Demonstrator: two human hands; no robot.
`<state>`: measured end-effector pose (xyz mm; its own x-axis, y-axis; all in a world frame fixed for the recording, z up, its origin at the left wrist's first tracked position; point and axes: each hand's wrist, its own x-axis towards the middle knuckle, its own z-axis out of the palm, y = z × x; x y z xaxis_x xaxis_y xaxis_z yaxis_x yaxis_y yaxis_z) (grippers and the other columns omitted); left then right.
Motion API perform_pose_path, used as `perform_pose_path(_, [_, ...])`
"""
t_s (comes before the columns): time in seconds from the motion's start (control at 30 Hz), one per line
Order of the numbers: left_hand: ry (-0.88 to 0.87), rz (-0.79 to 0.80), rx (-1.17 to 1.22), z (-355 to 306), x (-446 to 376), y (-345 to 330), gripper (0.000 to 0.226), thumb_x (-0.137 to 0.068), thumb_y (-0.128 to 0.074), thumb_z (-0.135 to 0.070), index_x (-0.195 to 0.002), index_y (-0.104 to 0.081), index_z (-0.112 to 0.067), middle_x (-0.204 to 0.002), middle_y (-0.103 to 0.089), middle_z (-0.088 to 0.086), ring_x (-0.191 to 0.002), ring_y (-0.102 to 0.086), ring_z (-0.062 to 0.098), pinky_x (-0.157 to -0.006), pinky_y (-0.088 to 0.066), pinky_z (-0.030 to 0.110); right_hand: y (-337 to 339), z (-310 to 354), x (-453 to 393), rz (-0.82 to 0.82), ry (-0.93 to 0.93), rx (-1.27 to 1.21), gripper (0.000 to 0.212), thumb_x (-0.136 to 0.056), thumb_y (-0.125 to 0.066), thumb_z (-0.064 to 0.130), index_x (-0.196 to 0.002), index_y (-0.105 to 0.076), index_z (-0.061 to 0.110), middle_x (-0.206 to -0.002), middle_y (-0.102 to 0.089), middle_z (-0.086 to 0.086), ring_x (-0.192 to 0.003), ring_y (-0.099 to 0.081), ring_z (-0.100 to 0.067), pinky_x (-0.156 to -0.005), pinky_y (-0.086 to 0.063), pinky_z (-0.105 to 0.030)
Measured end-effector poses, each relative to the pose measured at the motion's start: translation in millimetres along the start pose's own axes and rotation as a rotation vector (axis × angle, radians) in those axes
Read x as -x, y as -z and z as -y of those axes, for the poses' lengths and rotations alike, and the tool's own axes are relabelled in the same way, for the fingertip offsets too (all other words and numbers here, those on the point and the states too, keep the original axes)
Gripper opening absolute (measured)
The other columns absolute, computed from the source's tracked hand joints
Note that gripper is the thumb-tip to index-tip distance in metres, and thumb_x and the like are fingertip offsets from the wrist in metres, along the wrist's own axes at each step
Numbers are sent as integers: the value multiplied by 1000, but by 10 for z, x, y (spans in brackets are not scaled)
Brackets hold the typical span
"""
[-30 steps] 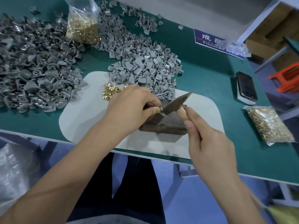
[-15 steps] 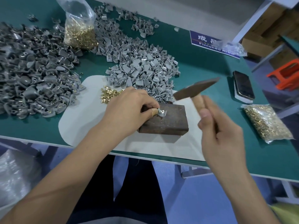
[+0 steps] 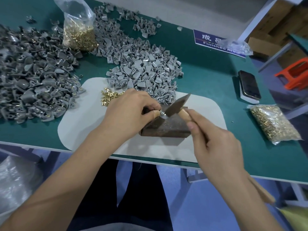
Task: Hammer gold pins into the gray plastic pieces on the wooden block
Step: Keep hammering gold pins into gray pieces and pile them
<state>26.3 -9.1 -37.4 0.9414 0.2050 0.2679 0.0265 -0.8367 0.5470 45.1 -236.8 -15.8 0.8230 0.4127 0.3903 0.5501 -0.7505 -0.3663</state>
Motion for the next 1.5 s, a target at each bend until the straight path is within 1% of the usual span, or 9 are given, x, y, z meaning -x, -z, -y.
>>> perform_pose_path(0.13, [4, -21, 20, 7, 11, -19, 4, -89, -70, -48, -92, -73, -46, -87, -63, -21, -91, -48, 6, -69, -43, 32, 44, -31, 33, -192, -79, -197, 33, -106, -40, 44, -135, -54, 45, -80, -60, 17, -66, -52, -13, -61, -43, -23])
perform_pose_path(0.27, [15, -19, 14, -9, 18, -15, 5, -89, -71, -48, -92, -74, -45, -87, -63, -21, -90, -47, 5, -68, -42, 30, -20, -23, 35, 14, -68, -66, 35, -103, -43, 45, -134, -57, 44, -71, -60, 17, -64, -50, -14, -57, -45, -32])
perform_pose_path(0.47, [29, -10, 29, -44, 14, 8, 6, -89, -71, -46, -93, -75, -45, -88, -62, -21, -90, -44, 4, -71, -45, 31, 0, -45, 9, -83, -83, -220, 32, -105, -37, 47, -133, -53, 45, -76, -57, 25, -60, -50, -8, -57, -38, -15])
perform_pose_path(0.6, [26, 8, 22, -30, 13, 10, 7, -90, -70, -46, -95, -74, -45, -86, -59, -23, -90, -42, 3, -71, -45, 32, 46, -54, -37, 64, -87, -1, 34, -100, -34, 58, -129, -52, 52, -61, -52, 22, -55, -43, -10, -55, -42, -31])
perform_pose_path(0.77, [20, -2, 43, -13, 20, -12, 3, -90, -70, -47, -91, -72, -46, -85, -60, -22, -93, -47, 8, -73, -47, 34, 101, -235, -94, -163, -289, 44, 37, -104, -34, 46, -139, -45, 53, -97, -68, 11, -83, -61, -24, -68, -40, -36])
perform_pose_path(0.97, [25, -79, 176, -54, 81, -142, 5, -90, -69, -36, -89, -66, -39, -88, -61, -19, -97, -49, 11, -82, -49, 42, -202, -394, -161, 175, -467, 228, 55, -102, -47, 15, -152, -45, 37, -107, -54, -11, -109, -46, -37, -84, -38, -42])
perform_pose_path(1.13, [23, -147, 273, -35, 203, -190, 4, -92, -67, -30, -91, -65, -33, -90, -60, -17, -99, -49, 14, -89, -40, 31, -318, -75, -254, -124, -141, -87, 33, -103, -55, 28, -133, -66, 20, -118, -62, -7, -114, -50, -28, -102, -41, -38])
perform_pose_path(1.27, [-4, -209, 286, 88, 345, -82, 7, -90, -69, -24, -95, -67, -28, -93, -61, -14, -98, -50, 15, -85, -40, 27, -514, 369, -299, -15, 126, -259, 22, -99, -63, 23, -118, -73, 21, -106, -69, 3, -104, -60, -23, -93, -47, -44])
perform_pose_path(1.5, [111, -301, 193, 487, 585, 193, 15, -89, -70, -15, -101, -68, -24, -95, -59, -13, -98, -48, 14, -86, -40, 21, -946, 886, -385, 70, 129, -409, 14, -92, -71, 13, -103, -75, 21, -98, -72, 9, -98, -63, -16, -89, -51, -42])
